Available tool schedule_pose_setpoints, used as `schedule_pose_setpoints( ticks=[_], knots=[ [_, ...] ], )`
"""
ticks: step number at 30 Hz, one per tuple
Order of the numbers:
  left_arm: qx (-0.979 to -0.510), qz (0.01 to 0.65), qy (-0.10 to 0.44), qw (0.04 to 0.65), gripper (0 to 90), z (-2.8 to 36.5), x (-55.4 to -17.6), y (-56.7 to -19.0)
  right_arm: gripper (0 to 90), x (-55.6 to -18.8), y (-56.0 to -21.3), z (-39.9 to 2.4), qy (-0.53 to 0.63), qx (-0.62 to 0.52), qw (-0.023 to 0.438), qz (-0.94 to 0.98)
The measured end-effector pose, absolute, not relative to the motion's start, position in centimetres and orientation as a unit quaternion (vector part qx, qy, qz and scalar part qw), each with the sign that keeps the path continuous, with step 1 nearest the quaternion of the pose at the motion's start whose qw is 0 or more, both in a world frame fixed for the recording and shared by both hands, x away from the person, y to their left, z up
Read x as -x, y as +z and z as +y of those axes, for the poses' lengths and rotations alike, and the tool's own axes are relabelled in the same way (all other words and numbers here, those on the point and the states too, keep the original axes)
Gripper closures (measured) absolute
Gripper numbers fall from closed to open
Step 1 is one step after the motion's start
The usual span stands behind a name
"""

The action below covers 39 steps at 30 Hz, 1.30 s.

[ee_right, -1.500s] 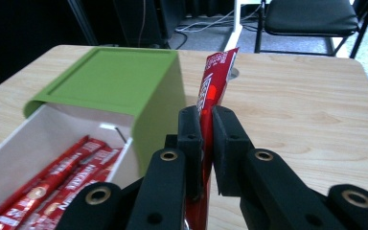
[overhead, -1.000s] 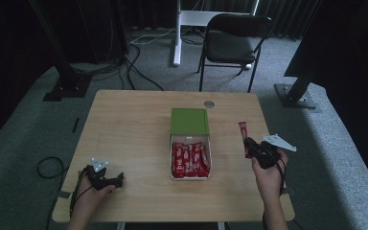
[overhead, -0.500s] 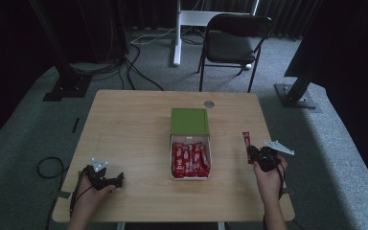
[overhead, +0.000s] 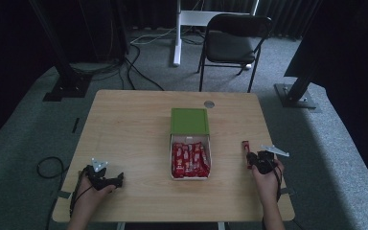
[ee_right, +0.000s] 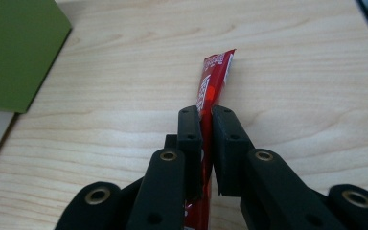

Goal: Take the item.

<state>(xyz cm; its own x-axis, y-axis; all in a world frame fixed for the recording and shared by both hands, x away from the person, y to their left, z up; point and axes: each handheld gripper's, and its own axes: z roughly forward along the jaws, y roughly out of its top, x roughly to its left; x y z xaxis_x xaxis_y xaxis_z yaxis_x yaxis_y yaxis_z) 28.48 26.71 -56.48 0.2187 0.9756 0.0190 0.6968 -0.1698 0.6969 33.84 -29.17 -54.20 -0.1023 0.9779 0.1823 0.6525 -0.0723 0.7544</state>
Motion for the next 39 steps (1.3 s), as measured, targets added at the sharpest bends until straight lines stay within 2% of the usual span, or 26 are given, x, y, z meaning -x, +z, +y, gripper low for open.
schedule_pose_setpoints(
  ticks=[15, 18, 26, 39],
  knots=[
    [-0.726, 0.576, 0.242, 0.288, 3.1, 26.7, -28.5, -56.5, 80.7, -33.9, -56.0, -29.1, 0.346, -0.642, 0.215, 0.650],
    [-0.725, 0.576, 0.242, 0.288, 3.1, 26.7, -28.5, -56.5, 74.0, -34.1, -55.9, -29.3, 0.347, -0.641, 0.211, 0.652],
    [-0.726, 0.576, 0.242, 0.288, 3.1, 26.7, -28.5, -56.5, 63.9, -33.9, -55.1, -29.5, 0.362, -0.638, 0.209, 0.646],
    [-0.726, 0.576, 0.242, 0.288, 3.1, 26.7, -28.5, -56.5, 54.5, -33.2, -53.5, -28.4, 0.396, -0.594, 0.210, 0.668]
  ],
)
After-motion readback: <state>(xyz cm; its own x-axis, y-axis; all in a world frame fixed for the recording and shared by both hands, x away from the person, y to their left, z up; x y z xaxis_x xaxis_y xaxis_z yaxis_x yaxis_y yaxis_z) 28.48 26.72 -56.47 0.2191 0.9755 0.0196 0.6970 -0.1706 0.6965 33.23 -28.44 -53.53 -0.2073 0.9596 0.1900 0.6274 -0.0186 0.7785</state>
